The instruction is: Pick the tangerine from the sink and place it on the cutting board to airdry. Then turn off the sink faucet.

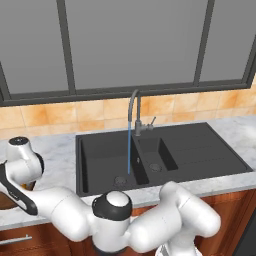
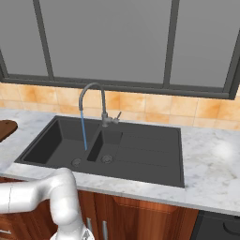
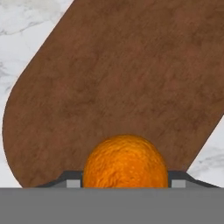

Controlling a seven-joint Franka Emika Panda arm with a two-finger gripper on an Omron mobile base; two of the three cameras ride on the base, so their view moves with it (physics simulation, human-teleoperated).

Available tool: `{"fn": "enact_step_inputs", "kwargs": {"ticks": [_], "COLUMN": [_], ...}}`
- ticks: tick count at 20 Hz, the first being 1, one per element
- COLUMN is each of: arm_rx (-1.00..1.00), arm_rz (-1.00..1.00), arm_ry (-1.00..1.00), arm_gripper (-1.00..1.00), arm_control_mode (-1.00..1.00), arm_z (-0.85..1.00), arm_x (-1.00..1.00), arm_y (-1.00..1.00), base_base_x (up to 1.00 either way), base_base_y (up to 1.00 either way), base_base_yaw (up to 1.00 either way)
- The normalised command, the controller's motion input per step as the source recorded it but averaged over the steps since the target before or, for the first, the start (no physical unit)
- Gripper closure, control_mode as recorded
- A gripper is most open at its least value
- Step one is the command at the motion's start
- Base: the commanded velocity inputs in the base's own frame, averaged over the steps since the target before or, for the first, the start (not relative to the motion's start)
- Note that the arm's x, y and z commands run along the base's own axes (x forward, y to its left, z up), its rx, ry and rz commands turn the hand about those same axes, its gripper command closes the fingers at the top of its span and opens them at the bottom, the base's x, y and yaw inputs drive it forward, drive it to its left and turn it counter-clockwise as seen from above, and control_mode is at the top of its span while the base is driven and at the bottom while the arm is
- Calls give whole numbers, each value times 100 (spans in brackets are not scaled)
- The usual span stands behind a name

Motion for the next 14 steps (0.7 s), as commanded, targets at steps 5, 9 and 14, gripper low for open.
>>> {"fn": "enact_step_inputs", "kwargs": {"ticks": [5, 9, 14], "arm_rx": [-1, 0, 0], "arm_rz": [0, 0, 0], "arm_ry": [0, 0, 0], "arm_gripper": [-100, -100, -100], "arm_control_mode": [-100, -100, -100], "arm_z": [-25, -14, 8], "arm_x": [3, 0, -1], "arm_y": [11, 2, -4], "base_base_x": [0, 0, 0], "base_base_y": [0, 0, 0], "base_base_yaw": [0, 0, 0]}}
